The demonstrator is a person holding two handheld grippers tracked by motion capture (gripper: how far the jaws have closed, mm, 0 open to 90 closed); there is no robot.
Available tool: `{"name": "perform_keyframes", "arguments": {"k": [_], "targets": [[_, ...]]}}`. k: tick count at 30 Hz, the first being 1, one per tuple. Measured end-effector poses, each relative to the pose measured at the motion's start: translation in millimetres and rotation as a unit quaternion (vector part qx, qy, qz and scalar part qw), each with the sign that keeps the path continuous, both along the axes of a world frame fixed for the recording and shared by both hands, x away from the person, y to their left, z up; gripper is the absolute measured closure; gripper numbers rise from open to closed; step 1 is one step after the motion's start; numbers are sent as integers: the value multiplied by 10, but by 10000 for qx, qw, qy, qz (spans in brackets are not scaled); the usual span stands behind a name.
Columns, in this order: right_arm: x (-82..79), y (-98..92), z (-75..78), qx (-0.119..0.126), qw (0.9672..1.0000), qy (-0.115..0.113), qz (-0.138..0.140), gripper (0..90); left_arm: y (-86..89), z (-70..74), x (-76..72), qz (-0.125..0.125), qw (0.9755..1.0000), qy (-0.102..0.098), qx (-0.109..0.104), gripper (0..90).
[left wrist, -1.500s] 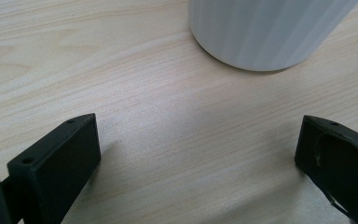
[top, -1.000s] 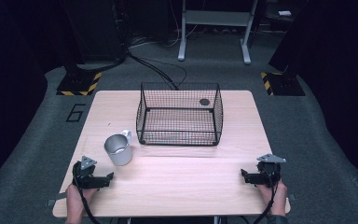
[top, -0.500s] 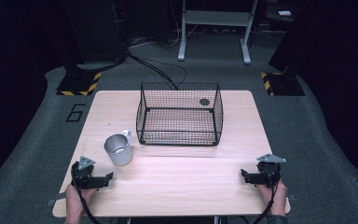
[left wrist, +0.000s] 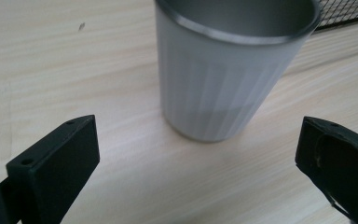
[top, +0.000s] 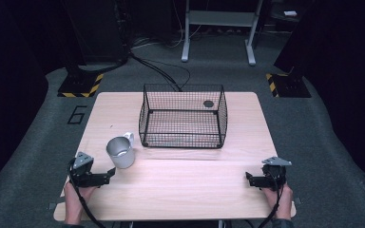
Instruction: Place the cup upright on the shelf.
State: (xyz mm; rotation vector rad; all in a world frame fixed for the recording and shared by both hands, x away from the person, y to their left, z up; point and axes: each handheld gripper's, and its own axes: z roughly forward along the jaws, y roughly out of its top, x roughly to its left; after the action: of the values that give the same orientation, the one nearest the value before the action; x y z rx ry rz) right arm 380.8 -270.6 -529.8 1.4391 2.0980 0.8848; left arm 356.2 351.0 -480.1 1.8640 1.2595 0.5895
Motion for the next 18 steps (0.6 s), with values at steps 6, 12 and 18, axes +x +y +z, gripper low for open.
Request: {"name": "perform_keyframes", "arguments": {"k": [6, 12, 18], "targets": [[1, -2, 0, 7, 10000, 9, 5, 1, -98, 122, 96, -165, 9997, -161, -67, 0], [2, -2, 0, 9, 10000, 9, 6, 1, -153, 165, 209, -237, 9994, -242, -103, 0], [2, -2, 0, 9, 10000, 9, 6, 1, -174, 187, 308, -276, 9991, -296, -111, 0]]}}
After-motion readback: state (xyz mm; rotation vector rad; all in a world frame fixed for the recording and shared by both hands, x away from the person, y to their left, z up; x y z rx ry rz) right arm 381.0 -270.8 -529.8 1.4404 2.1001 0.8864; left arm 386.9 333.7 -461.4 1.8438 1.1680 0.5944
